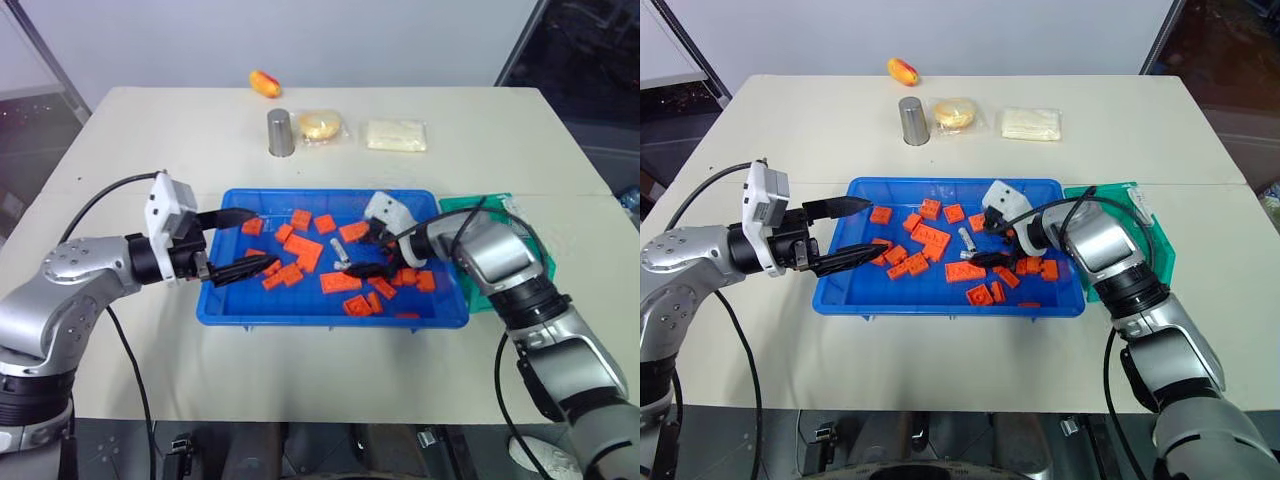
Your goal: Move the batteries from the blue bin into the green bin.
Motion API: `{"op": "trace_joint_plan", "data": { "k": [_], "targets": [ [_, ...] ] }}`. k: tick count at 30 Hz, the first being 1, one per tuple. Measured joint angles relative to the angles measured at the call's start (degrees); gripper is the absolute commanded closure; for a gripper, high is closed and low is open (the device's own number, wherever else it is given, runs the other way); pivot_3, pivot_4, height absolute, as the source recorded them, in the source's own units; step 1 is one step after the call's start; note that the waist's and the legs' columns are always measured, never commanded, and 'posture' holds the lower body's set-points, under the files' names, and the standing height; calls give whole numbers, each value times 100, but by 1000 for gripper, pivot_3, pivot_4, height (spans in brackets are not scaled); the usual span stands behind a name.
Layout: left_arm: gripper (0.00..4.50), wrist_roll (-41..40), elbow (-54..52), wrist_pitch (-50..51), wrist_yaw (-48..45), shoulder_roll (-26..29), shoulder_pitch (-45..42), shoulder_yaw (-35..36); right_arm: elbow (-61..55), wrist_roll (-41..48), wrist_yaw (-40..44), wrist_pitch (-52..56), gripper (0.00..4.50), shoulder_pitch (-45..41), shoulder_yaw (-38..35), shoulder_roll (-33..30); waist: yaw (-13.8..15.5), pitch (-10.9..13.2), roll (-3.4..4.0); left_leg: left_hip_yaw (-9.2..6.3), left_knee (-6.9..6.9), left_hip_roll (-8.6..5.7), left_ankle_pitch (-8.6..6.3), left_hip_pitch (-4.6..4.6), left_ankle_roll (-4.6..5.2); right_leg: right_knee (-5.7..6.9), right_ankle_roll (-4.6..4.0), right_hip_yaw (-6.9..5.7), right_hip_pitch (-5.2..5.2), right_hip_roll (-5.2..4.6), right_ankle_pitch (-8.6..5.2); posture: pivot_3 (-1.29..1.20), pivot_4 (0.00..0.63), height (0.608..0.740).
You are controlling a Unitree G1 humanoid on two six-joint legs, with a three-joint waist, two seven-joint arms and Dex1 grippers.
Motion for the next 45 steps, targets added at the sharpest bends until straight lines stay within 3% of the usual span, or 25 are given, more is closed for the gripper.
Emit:
{"op": "trace_joint_plan", "data": {
  "k": [12, 15, 21, 23, 36, 41, 45],
  "targets": [
    [0, 5, 0, -37, 54, -36, 27, 3, -413, -142, 270, -37, 44, 200, 91, -198, 7, -1, -2, -1, 0, 0, 0, 1, 0, 0, 0, 0, 2, 0, 0, 0, 150, 740],
    [0, 8, 0, -43, 66, -83, 27, 1, -512, -145, 304, -3, 825, 236, 94, -214, 6, -1, -2, -1, 0, 0, 0, 1, 0, 0, 0, 0, 2, 0, 0, 0, 150, 740],
    [0, 25, 0, -101, 63, -84, 27, 1, -522, -137, 349, -11, 3832, 241, 105, -179, 5, -1, -2, -1, 0, 0, 0, 2, 0, 0, 0, 0, 2, 0, 0, 0, 150, 740],
    [0, 28, 12, -111, 57, -83, 25, 0, -526, -170, 338, -11, 4413, 241, 127, -161, 5, -2, -3, -1, 0, 0, 0, 3, 0, 0, 0, 0, 3, 0, 0, 0, 150, 740],
    [0, 21, 41, -119, -37, -75, -3, -2, -748, -79, 237, 337, 4407, 122, -139, -292, 12, 0, 0, 0, 0, -1, 0, -1, 0, 0, 0, 0, -1, -2, 0, 0, 150, 740],
    [0, -8, 271, -118, -282, -92, -365, -72, -1092, 211, 222, 854, 4407, -590, -1144, -1095, 66, 1, -1, -1, -2, -2, 0, -2, 0, -6, -1, -2, 0, -2, 0, 0, 150, 740],
    [0, 11, 561, -140, -586, -196, -745, -337, -1270, 269, 295, 1042, 4407, -591, -1616, -2090, 151, 1, -1, 4, -6, -1, -1, -4, 1, -19, -1, -2, 1, -2, 0, 0, 150, 740]
  ]
}}
